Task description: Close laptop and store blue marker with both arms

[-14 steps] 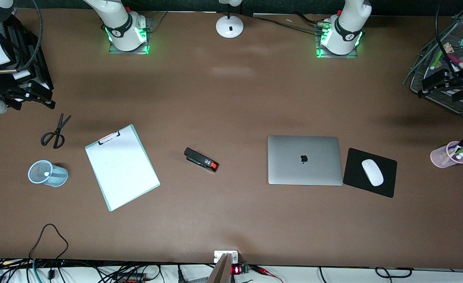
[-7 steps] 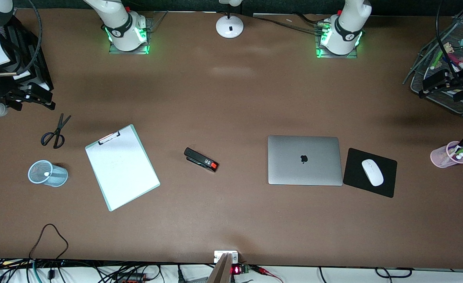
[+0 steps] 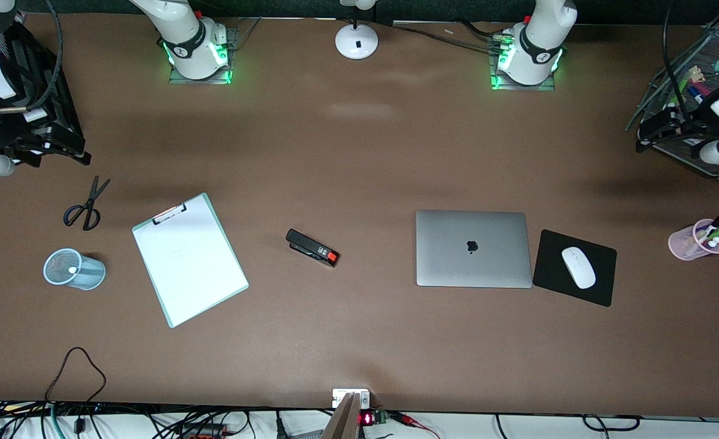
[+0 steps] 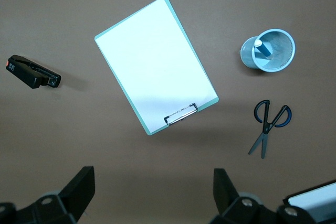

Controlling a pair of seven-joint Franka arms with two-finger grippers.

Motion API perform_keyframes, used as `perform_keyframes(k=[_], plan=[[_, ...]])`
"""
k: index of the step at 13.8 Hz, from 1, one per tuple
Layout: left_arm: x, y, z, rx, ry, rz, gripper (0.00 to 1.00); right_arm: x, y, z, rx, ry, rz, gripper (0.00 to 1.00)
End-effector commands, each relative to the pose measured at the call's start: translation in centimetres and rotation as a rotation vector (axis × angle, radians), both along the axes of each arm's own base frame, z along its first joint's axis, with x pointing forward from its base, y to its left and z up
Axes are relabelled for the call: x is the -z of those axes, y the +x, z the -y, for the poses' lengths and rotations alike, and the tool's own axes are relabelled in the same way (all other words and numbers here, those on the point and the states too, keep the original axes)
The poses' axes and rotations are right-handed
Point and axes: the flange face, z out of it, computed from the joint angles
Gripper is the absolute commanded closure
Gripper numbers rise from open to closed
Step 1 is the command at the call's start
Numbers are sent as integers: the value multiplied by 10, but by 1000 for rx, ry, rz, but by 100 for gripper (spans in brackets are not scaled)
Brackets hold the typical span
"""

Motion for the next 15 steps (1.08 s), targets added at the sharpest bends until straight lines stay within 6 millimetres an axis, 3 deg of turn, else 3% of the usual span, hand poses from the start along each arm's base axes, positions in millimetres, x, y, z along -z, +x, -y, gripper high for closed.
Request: perform_keyframes(k=[1, 15], plan=[[-10, 1, 8, -2, 31, 1, 0, -6, -11, 2, 2, 12, -2, 0], [-9, 2, -4, -19, 31, -1, 0, -8, -8, 5, -12, -47, 25, 0]])
